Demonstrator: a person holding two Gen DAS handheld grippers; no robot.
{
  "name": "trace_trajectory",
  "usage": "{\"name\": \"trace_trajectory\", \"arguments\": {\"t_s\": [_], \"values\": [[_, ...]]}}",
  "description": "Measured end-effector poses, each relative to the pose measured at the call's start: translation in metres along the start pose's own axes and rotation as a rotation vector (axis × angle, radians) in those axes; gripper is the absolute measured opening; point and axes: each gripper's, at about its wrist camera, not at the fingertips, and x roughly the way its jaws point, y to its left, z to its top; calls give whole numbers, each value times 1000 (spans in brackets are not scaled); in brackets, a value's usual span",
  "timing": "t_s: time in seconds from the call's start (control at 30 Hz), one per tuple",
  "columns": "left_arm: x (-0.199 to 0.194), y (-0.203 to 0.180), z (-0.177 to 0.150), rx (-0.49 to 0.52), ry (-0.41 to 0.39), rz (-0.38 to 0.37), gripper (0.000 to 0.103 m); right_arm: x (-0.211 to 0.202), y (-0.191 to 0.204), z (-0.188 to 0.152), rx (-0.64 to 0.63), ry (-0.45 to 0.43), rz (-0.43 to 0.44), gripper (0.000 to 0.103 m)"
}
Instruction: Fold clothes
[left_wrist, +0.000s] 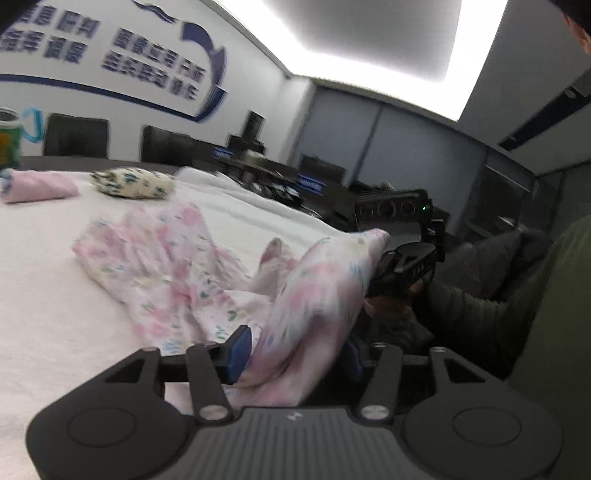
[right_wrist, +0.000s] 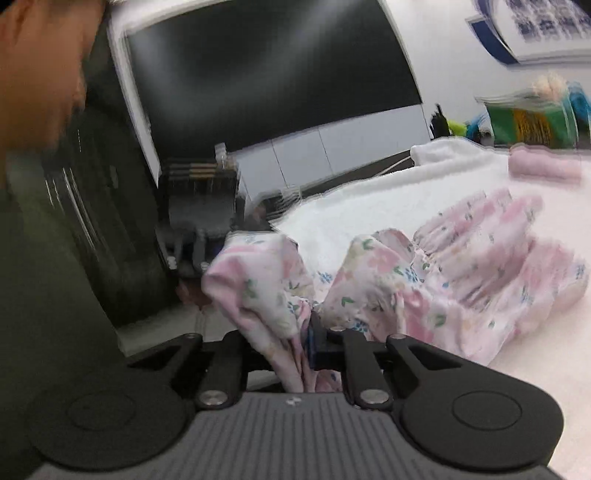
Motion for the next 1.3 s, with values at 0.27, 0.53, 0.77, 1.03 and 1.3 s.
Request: {"name": "trace_trajectory", "arguments": {"t_s": [0.27, 0.53, 0.77, 1.03, 1.3], "values": [[21, 36, -3, -429, 1, 106, 13, -8, -65, -17, 511, -119, -12, 13], [10, 32, -3, -493, -42, 144, 36, -24, -40, -11, 548, -147, -184, 52], [17, 27, 24, -444, -81, 289, 21, -43, -31, 3, 480, -249, -365, 56], [45, 25, 14, -450, -33, 391, 15, -16, -43, -7, 574, -198, -491, 8], [3, -15, 38, -246, -186, 512, 29, -16, 13, 22, 242, -195, -742, 49]]}}
